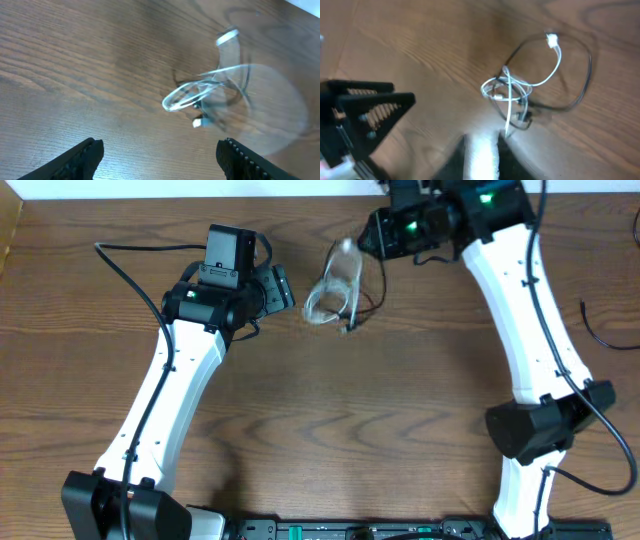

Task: Untangle cables

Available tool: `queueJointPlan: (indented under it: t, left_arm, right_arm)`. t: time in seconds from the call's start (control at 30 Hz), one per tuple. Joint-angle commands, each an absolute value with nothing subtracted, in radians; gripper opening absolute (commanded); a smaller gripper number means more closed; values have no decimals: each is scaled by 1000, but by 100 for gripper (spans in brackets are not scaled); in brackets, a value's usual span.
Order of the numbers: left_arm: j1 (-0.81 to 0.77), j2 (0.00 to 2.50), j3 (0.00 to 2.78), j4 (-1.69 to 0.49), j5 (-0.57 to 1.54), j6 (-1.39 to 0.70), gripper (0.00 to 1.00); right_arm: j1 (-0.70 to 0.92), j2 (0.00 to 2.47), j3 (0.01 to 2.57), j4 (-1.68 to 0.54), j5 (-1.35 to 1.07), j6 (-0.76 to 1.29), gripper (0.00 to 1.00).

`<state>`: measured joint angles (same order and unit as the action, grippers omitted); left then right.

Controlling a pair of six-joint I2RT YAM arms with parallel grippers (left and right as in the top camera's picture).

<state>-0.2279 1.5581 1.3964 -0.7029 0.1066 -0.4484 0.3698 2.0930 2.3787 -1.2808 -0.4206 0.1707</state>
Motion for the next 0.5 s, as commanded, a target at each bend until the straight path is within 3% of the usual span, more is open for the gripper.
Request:
queueJointPlan:
  t: [0.0,0.17,0.23,0.33,0.4,0.47]
  left_arm:
    - [-228,1570,1390,-703,116,-450,78]
    - [-228,1571,1390,-702,123,-450,78]
    - [-228,1577,1390,-702,139,-450,78]
    - [-233,1607,1390,-685,190,-450,78]
    - [-241,1642,1390,-651,227,-450,79]
    - [-253,1684,1390,-602,265,-450,79]
  right_arm:
    - [382,2123,2373,-1287,-424,159,1]
    - [393,2134,2373,-1294,-297,180,2]
    - [392,2140,2373,-1296,-243,199,14]
    - [377,2145,2372,-1297,-167,233,41]
    - [360,2148,2372,-1294,-143,247,50]
    - [337,2150,2372,-1290,-133,250,52]
